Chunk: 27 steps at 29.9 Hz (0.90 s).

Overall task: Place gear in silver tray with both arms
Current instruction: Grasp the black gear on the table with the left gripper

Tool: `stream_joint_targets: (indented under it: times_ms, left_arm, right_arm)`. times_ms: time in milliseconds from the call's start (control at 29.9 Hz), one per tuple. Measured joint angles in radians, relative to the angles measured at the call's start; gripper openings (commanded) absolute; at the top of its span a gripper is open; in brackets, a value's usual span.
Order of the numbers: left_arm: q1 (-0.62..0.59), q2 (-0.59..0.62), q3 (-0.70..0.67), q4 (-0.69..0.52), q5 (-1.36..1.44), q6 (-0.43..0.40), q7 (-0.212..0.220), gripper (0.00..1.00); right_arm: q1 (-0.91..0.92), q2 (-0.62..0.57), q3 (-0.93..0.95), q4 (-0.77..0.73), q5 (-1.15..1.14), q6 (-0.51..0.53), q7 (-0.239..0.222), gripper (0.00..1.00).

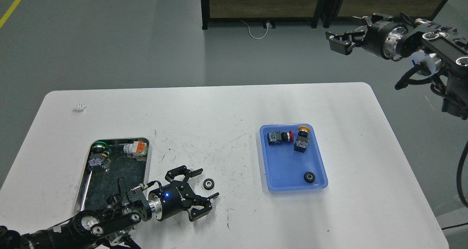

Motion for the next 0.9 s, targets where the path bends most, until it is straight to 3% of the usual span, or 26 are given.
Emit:
stream_joint_targets:
  times_ms: [368, 769, 903]
  left_arm:
    - [-0.004, -0.002, 0.0, -0.001, -0.007, -0.006, 0.009, 0.51]
    - [-0.007, -0.001, 0.0, -0.001, -0.009, -0.006, 0.024, 0.21]
    - [-0.013, 0.0, 0.0, -0.002, -0.011, -0.007, 0.031, 0.2]
  right_arm:
    - [-0.004, 0.0, 0.0, 0.0, -0.007, 0.0, 0.002, 0.89]
    - [-0.004, 0.002, -0.002, 0.0, -0.008, 0.0, 0.002, 0.89]
    - [-0.004, 0.002, -0.002, 0.0, -0.009, 0.0, 0.002, 0.89]
